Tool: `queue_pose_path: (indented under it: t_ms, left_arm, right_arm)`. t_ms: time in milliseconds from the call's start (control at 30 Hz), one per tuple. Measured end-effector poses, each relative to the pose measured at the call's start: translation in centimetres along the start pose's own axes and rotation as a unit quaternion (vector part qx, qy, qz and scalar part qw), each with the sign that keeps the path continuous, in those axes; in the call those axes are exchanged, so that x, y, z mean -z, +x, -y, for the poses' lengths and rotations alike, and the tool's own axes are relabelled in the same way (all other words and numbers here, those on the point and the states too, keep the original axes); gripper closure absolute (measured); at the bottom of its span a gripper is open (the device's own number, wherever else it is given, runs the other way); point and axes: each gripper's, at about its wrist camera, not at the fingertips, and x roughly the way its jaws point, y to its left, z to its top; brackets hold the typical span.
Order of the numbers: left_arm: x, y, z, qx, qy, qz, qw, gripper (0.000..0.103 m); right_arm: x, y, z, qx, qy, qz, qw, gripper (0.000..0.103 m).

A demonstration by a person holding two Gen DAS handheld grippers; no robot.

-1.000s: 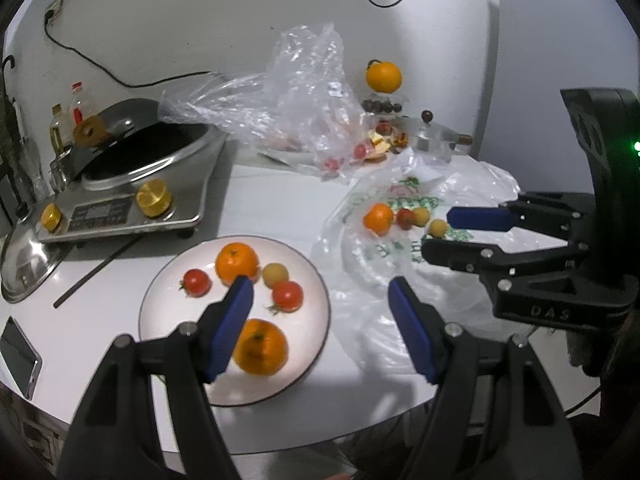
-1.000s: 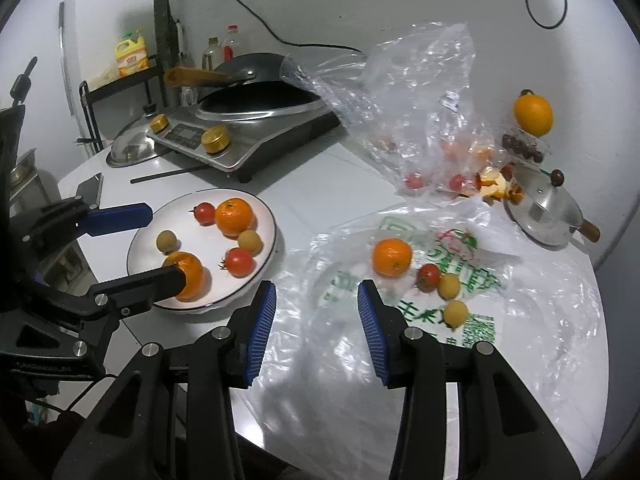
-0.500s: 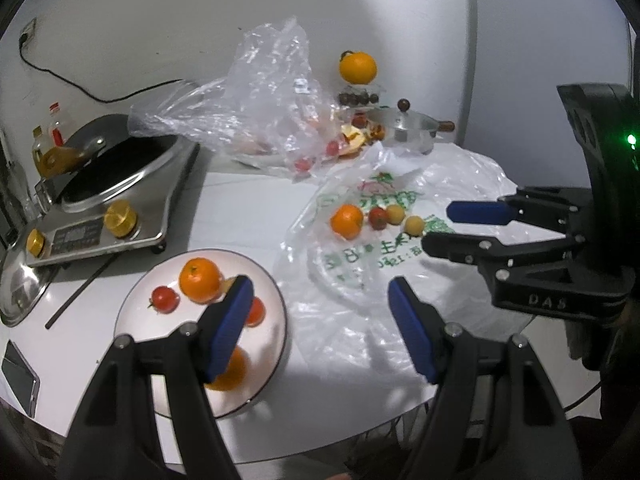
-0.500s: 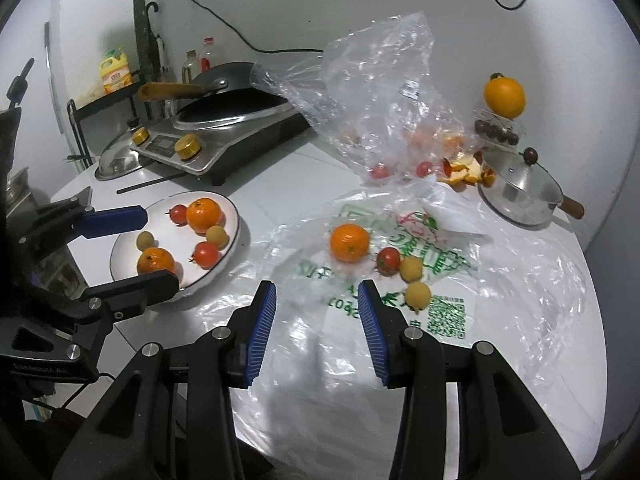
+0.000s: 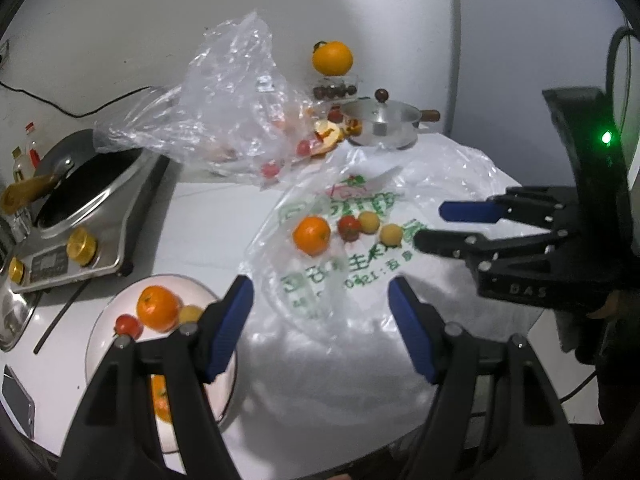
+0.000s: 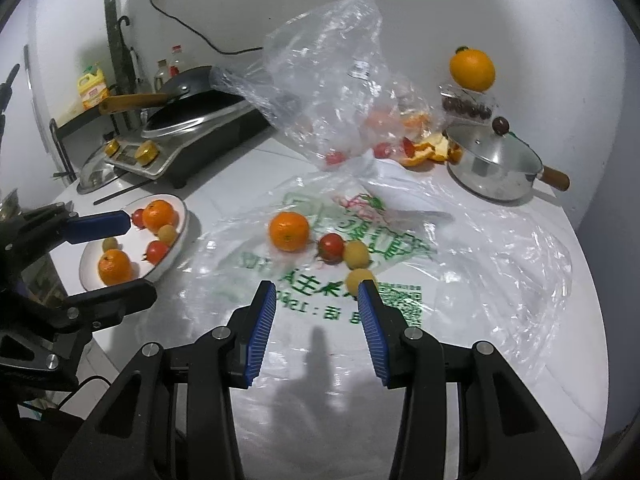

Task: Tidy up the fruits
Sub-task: 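Move both open grippers back over the fruits on the plastic bag, then grasp a yellow fruit with the right gripper while the left gripper grasps an orange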

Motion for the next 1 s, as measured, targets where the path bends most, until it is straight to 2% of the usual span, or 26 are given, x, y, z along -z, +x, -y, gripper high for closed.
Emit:
queue_pose_path:
  t_ms: [367,733,1000]
  left_arm:
    - [-1.7,2.8,0.4,0.001,-0.007,-0.004,1.0,0.032]
    - [-2.3,5.3,-0.5,0.007,-0.019,-0.018,0.9996,0.032]
    - [-3.1,6.6,-0.9,0.01,-0.013,-0.018,0.9997,0.032]
  right_arm:
    - [-0.2,2.9,2.5,-0.01,0.006,-0.019,1.0,0.058]
    - [-0.6,6.7,2.9,-0.013,-0.004,-0.054,0.998,0.058]
    - [-0.8,8.7,2.9,-0.012,-0.009,-0.078,0.997,0.068]
